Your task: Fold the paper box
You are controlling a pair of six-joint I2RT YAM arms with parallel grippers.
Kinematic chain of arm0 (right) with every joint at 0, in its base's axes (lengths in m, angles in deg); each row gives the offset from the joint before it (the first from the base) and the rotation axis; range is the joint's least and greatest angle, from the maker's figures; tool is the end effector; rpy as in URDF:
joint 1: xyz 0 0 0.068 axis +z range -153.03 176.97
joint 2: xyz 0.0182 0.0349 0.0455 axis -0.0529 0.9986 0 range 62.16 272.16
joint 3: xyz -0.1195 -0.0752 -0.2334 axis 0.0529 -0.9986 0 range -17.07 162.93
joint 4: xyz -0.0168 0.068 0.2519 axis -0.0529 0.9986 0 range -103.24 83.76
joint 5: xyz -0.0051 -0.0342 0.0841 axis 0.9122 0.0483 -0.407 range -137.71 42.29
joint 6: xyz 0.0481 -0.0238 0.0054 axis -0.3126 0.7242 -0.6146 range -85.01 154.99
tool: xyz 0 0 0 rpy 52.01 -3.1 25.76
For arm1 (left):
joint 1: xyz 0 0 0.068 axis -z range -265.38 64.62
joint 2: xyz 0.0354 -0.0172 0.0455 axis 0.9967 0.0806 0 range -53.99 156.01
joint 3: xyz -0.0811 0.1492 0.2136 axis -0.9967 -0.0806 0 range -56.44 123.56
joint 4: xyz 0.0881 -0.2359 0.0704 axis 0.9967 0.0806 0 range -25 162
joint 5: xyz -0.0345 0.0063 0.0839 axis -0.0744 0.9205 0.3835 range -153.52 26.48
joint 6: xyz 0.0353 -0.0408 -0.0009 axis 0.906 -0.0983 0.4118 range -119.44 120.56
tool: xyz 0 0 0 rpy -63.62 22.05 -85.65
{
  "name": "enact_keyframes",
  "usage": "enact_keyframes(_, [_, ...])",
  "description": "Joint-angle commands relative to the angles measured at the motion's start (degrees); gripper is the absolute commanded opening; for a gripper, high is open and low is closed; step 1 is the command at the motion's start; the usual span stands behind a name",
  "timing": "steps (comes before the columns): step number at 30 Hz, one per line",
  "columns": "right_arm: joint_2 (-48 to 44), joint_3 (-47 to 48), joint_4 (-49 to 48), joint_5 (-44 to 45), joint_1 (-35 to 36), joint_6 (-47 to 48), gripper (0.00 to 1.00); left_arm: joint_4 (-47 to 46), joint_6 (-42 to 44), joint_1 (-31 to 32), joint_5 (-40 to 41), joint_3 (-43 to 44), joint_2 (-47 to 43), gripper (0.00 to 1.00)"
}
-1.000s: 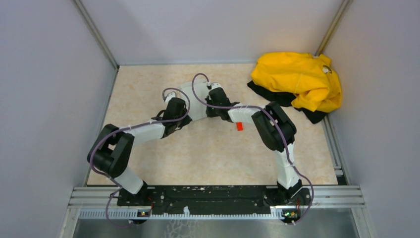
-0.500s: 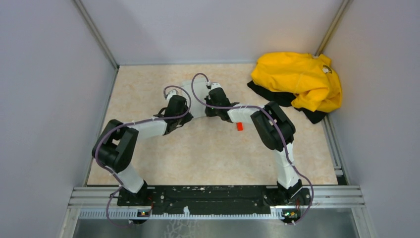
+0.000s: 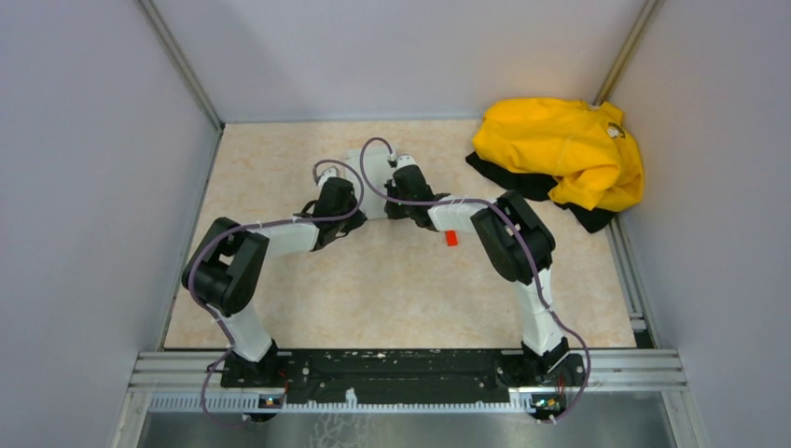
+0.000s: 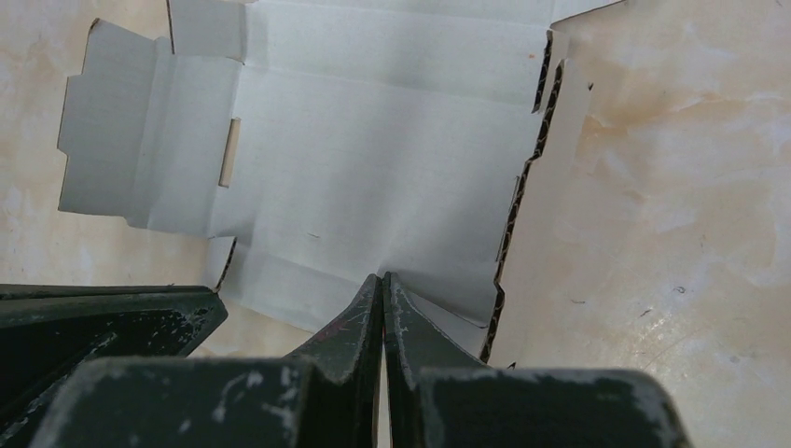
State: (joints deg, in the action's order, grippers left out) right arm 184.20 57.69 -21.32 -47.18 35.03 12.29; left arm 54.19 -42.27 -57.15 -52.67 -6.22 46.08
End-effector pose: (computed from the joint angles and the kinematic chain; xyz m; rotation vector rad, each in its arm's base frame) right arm 0.3587 0.2805 0.1287 -0.3044 2.2952 0.5467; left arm 0.3157 -0.1618 0.1562 -0.3913 2.2439 -0.4544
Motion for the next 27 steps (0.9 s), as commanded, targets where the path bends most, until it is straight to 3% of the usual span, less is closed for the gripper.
enact_keyframes(1, [10.68,-5.93,22.34,-0.18,0.25,1.43,0.0,-2.06,0.81,-0.79,-1.17,1.72,2.3,0.0])
enact_keyframes(12, [10.77,-5.71,22.4,-0.23,0.16,1.56,0.0,-0.87,2.36,-1.31,-5.75,1.42,-3.72,0.01])
enact_keyframes(19, [10.89,-5.5,22.48,-0.27,0.15,1.51,0.0,2.3,2.56,-2.74,-1.8,-1.06,-10.99,0.0])
enact_keyframes(27, [10.93,-5.17,22.6,-0.27,0.22,1.6,0.0,6.94,3.16,-5.46,1.04,-1.48,-11.02,0.0])
